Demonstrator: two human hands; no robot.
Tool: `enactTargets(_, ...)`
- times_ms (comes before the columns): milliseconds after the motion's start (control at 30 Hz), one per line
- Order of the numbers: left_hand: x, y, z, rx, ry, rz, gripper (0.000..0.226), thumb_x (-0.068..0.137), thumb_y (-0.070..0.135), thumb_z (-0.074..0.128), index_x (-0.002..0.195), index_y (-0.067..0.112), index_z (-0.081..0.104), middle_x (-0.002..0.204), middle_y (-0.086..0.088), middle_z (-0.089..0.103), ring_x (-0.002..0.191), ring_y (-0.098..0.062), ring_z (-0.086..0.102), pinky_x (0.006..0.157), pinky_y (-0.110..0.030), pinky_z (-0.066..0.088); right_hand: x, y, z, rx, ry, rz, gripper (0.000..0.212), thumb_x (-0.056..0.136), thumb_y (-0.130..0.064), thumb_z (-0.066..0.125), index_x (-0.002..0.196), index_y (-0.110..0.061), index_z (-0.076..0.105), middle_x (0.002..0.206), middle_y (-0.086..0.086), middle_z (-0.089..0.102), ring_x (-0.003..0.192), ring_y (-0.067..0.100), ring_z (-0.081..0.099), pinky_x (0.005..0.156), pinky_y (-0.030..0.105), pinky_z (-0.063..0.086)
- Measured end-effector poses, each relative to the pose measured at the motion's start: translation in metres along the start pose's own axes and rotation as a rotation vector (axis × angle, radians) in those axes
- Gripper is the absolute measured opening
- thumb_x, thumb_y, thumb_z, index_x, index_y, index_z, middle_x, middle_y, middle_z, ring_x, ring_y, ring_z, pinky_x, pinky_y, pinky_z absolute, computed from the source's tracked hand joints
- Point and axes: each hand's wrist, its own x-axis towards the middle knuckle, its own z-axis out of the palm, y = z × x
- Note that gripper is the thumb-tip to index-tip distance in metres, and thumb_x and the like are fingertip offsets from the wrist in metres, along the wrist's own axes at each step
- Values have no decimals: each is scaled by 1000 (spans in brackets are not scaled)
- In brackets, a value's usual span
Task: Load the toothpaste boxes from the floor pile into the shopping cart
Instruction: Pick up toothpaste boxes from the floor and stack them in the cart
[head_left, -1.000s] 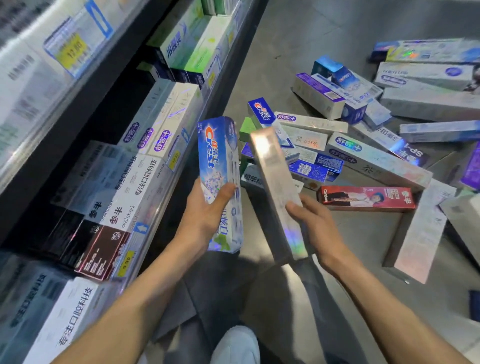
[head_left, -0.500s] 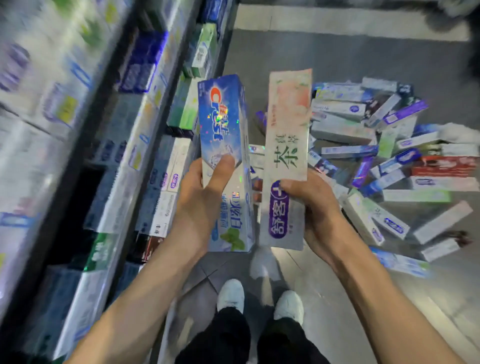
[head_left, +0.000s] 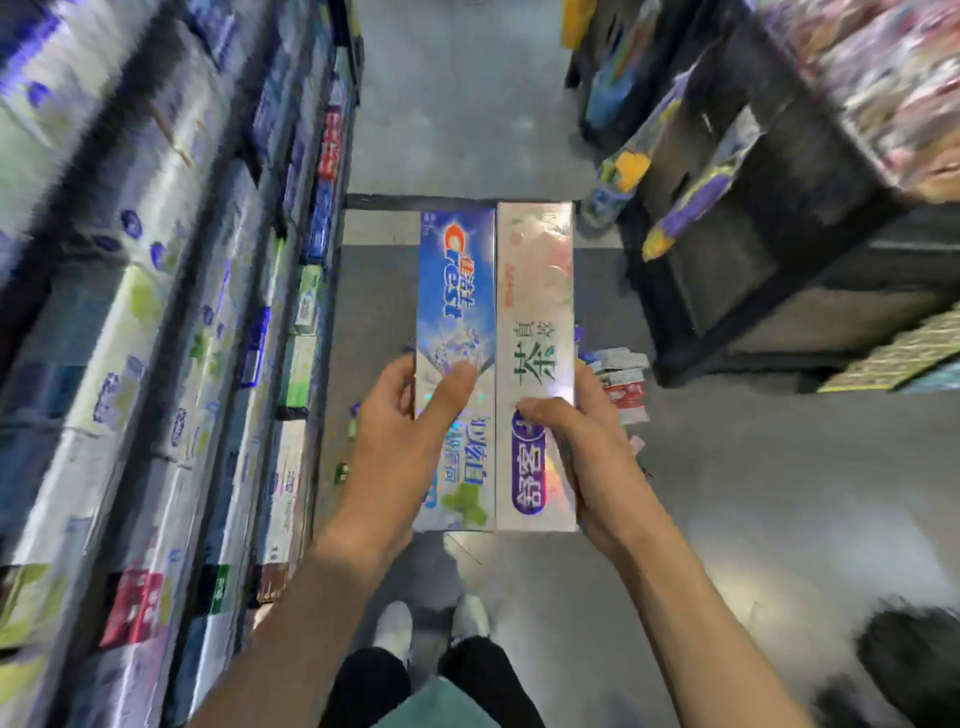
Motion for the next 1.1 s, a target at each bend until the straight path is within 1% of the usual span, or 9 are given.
enactTargets(100,-24,32,22,-12,-88,8,26,92,28,70,114,14,66,99,-6,78,87,-22,76,70,-35,59,-46,-36,-5,-19,57,-81,52,83,-15,73,129,-14,51,116,9,74,106,34,72,97,58,54)
enactTargets(167,-39,45,35,-21,-175,8,35,89,29,70,118,12,63,100,-5,78,87,-22,77,65,-31,60,-74,-50,-10,-34,131,-119,50,86,-12,76,128,-12,50,112,7,75,104,31,73,95,54,56)
enactTargets(233,-56,54,45,-31,-264,6,39,87,29,71,121,11,61,99,-6,78,83,-22,77,62,-31,60,-102,-57,-12,-46,240,-160,56,80,-19,81,125,-13,50,111,6,75,104,29,73,96,54,55)
enactTargets(333,-81,61,62,-32,-437,8,20,93,21,68,111,15,65,90,-2,78,72,-16,75,57,-28,59,-147,-59,-13,-16,438,-232,64,68,-29,85,121,-16,53,114,8,74,107,30,71,98,57,53)
enactTargets(467,-125,59,87,20,-686,-45,17,93,23,67,108,17,65,93,-5,78,71,-17,75,51,-28,57,-223,-51,-21,121,669,-286,62,71,-19,83,123,-9,50,120,18,69,111,35,69,98,56,54)
enactTargets(667,-216,36,128,138,-1024,-74,36,84,32,73,113,12,64,99,-7,77,82,-23,76,66,-37,62,-345,-15,-39,239,997,-362,53,82,-8,81,124,-6,50,115,17,72,105,36,71,89,45,60)
enactTargets(767,-270,17,142,175,-1154,-105,28,88,27,72,110,13,64,95,-5,78,79,-18,76,63,-32,61,-401,12,-50,284,1146,-402,65,72,-23,87,126,-13,52,116,10,74,103,32,73,91,50,58)
enactTargets(833,-307,4,149,211,-1234,-117,34,83,29,74,111,11,64,96,-5,78,81,-20,76,67,-34,63,-433,32,-58,327,1226,-429,68,70,-26,86,127,-14,53,115,8,74,102,30,73,93,52,57)
enactTargets(1100,-457,-70,196,300,-1417,-184,43,84,34,68,119,10,61,108,-10,76,97,-30,74,82,-47,61,-586,101,-122,388,1382,-459,47,84,-10,80,124,-13,55,109,3,76,96,21,75,79,33,59)
